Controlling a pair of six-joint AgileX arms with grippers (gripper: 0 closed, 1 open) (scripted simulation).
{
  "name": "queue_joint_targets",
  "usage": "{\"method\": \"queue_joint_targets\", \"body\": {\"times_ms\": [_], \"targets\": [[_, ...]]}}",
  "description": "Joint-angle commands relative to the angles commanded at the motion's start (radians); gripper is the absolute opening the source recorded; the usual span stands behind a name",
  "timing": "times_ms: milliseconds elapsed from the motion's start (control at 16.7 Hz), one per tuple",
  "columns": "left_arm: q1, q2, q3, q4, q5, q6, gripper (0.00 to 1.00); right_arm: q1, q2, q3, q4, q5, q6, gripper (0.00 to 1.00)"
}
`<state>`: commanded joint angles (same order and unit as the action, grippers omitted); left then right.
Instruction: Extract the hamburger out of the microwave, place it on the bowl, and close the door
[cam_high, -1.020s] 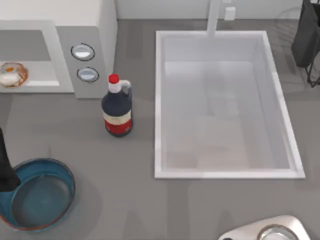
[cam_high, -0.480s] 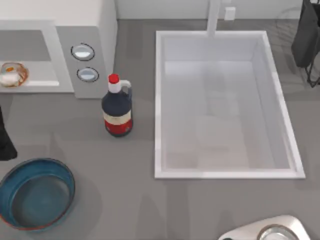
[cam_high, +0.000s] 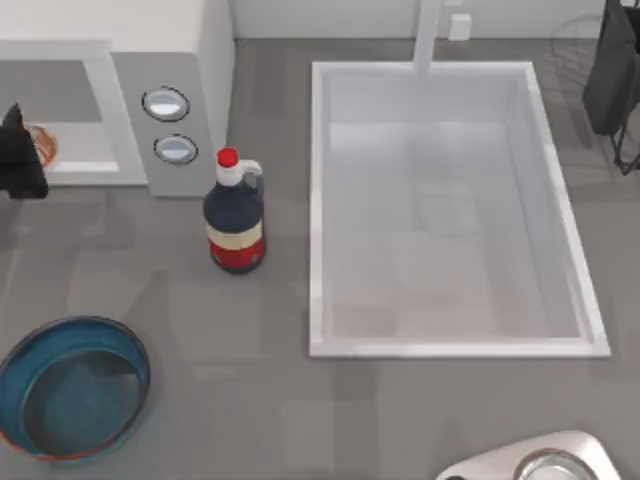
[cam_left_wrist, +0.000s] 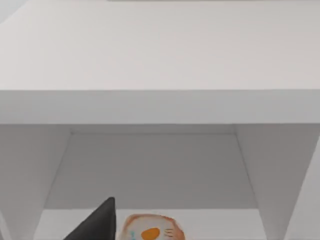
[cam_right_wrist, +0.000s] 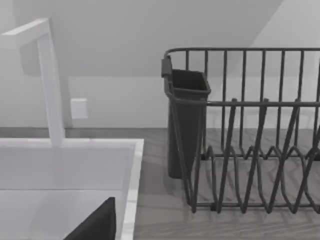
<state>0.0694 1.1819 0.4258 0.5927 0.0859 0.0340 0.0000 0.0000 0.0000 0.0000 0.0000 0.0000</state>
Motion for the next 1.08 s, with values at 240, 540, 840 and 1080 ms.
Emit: {"method": "queue_joint_targets", "body": {"times_ms": [240,540,840,1080], "targets": [[0.024,0.414,0.148,0.206,0.030,0.012,1.00,0.000,0.000,0.000,0.000,0.000,0.000,1.00],[0.051,0.871,0.310,0.432,0.063,0.025,1.00,0.000,0.000,0.000,0.000,0.000,0.000,1.00],[0.068,1.182,0.420,0.584,0.085,0.034,1.00,0.000,0.000,0.000,0.000,0.000,0.000,1.00],[0.073,1.270,0.450,0.627,0.091,0.036,1.00,0.000,0.000,0.000,0.000,0.000,0.000,1.00]]}}
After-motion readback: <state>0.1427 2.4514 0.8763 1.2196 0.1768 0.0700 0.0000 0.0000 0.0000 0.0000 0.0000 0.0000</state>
